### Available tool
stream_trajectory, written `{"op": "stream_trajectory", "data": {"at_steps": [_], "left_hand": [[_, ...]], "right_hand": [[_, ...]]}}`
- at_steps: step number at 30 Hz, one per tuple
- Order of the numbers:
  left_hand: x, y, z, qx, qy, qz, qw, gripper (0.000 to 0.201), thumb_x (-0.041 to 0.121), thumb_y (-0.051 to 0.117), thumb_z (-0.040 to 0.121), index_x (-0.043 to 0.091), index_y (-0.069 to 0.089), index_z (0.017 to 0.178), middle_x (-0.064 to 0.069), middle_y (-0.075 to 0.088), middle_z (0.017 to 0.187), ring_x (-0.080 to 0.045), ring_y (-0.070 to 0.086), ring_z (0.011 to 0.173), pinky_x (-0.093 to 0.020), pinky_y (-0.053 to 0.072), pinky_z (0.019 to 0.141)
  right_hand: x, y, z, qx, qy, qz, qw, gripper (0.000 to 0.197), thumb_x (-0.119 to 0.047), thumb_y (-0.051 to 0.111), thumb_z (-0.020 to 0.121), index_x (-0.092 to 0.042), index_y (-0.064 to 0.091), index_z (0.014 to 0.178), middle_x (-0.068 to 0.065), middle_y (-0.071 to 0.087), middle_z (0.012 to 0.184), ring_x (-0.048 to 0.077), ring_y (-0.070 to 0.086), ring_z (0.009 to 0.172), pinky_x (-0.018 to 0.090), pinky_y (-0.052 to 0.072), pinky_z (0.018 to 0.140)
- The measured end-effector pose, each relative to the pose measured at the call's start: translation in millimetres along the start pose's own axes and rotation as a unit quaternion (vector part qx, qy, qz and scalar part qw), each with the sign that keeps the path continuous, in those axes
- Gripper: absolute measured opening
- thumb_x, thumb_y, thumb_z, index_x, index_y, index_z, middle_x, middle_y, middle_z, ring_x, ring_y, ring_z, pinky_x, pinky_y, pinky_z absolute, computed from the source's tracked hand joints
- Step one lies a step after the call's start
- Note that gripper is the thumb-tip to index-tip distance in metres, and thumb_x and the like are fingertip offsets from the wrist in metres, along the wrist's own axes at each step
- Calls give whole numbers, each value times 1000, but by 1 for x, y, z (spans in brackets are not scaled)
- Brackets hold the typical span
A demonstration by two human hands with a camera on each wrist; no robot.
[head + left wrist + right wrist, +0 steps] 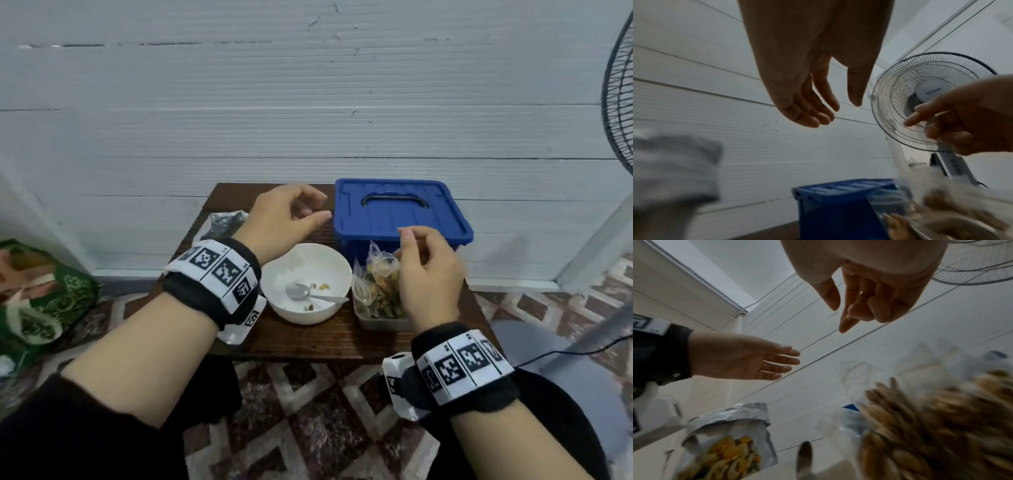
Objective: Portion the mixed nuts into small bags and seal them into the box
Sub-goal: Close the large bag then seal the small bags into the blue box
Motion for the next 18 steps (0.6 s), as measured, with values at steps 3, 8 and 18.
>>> {"op": "stream_trajectory", "data": {"at_steps": [3,8,18], "left_hand": [[-9,-49,-3,59,-27,6,998,15,26,68,88,24,65,102,15,64,95,3,58,84,-7,45,73],[-50,-115,-15,137,-129,46,981,13,30,61,92,23,64,102,13,61,93,-4,56,87,-14,39,74],[-117,-106,-27,-28,-367,-140,919,30,34,43,101,13,53,81,-6,56,77,-17,52,59,-30,52,59]], "right_hand": [[-27,17,-3,-46,-16,20,999,12,-29,54,95,-22,64,94,-5,64,82,12,59,76,29,48,71],[-70,72,-5,-158,-23,58,985,13,-28,57,94,-25,64,84,-6,64,77,8,59,75,21,44,66],[-71,184,19,-328,149,2,933,23,-27,45,99,-14,55,115,-1,55,103,17,53,93,31,43,80]]}}
Point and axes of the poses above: each hand's wrist, its own z-axis towards the middle knuckle, its own y-axis out of the palm, x = y × z, the point moved 2 cm from there along z, towards the middle knuckle
